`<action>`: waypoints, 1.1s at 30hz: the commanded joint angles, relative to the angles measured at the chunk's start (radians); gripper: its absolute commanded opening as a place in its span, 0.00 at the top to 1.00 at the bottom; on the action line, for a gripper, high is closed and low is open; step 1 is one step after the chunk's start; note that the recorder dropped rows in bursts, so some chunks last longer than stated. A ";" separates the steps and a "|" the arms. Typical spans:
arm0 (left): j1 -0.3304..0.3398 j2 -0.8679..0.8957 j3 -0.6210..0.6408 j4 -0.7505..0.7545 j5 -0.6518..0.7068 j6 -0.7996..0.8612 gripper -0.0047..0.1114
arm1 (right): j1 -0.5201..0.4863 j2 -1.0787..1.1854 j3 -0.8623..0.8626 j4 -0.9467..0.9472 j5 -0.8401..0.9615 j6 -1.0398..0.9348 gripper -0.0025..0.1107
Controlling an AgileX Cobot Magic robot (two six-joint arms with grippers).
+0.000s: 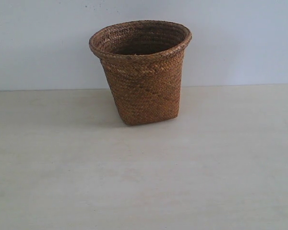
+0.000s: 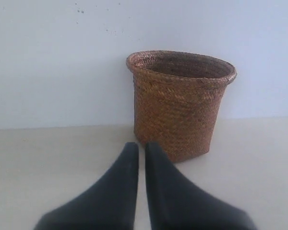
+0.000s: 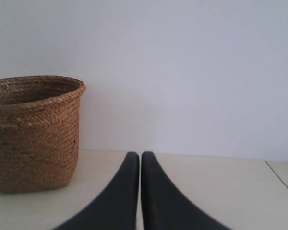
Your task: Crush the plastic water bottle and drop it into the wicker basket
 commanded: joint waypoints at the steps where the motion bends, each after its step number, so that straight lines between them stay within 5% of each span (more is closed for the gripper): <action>1: 0.002 -0.006 0.077 -0.014 -0.117 -0.009 0.92 | -0.002 -0.005 0.078 0.040 -0.104 -0.003 0.98; 17: 0.002 -0.006 0.212 -0.012 -0.174 0.014 0.92 | -0.002 -0.005 0.320 0.051 -0.345 -0.030 0.98; 33: 0.002 -0.006 0.218 -0.012 -0.184 0.014 0.92 | -0.002 -0.005 0.333 0.051 -0.268 -0.080 0.98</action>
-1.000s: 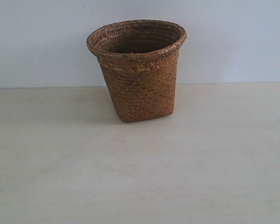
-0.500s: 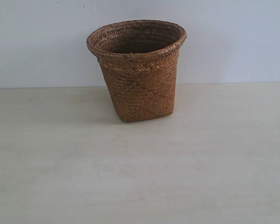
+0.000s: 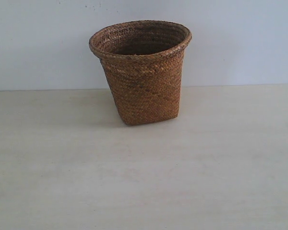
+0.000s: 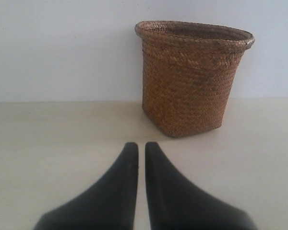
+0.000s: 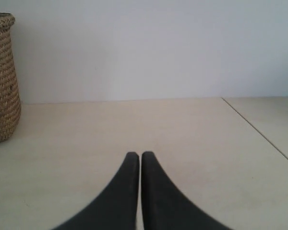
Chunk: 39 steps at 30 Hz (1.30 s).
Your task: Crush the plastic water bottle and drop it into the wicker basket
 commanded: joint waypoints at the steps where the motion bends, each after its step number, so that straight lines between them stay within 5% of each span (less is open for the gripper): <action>1: 0.002 -0.006 0.004 -0.010 -0.009 0.004 0.92 | -0.002 -0.004 0.003 0.000 0.003 -0.007 0.98; 25: 0.002 -0.026 0.004 0.018 -0.004 0.143 0.92 | -0.002 -0.004 0.003 0.000 0.003 -0.005 0.98; 39: 0.143 -0.236 0.011 0.105 0.147 0.027 0.92 | -0.002 -0.004 0.003 0.000 0.003 -0.005 0.98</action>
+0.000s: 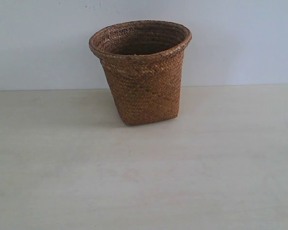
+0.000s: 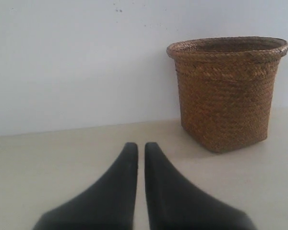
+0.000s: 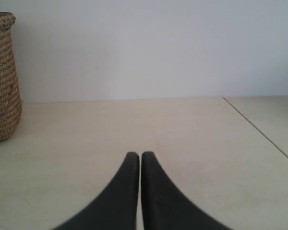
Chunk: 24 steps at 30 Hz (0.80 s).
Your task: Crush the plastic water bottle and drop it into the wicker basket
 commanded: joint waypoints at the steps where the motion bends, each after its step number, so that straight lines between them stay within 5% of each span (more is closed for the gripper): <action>1: 0.011 -0.027 0.017 0.066 0.024 -0.096 0.92 | -0.002 -0.004 0.003 0.000 0.001 -0.004 0.98; 24: 0.011 -0.027 0.027 0.049 0.187 -0.081 0.92 | -0.002 -0.004 0.003 0.000 0.001 -0.004 0.98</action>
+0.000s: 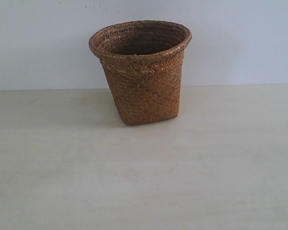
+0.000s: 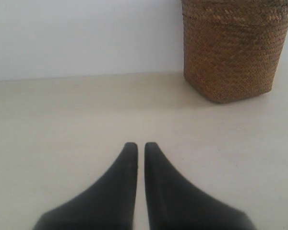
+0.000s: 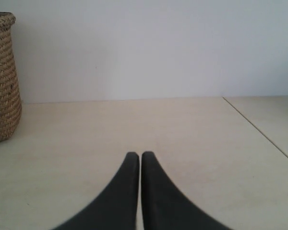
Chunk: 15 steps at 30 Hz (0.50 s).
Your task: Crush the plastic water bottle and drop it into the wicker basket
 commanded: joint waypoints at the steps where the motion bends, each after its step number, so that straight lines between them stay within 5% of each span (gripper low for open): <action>1: 0.003 -0.004 0.004 -0.005 0.009 0.000 0.92 | -0.002 -0.004 0.003 0.000 0.001 -0.004 0.98; 15: 0.003 -0.004 0.004 -0.005 0.001 0.000 0.92 | -0.002 -0.004 0.003 0.000 0.001 -0.004 0.98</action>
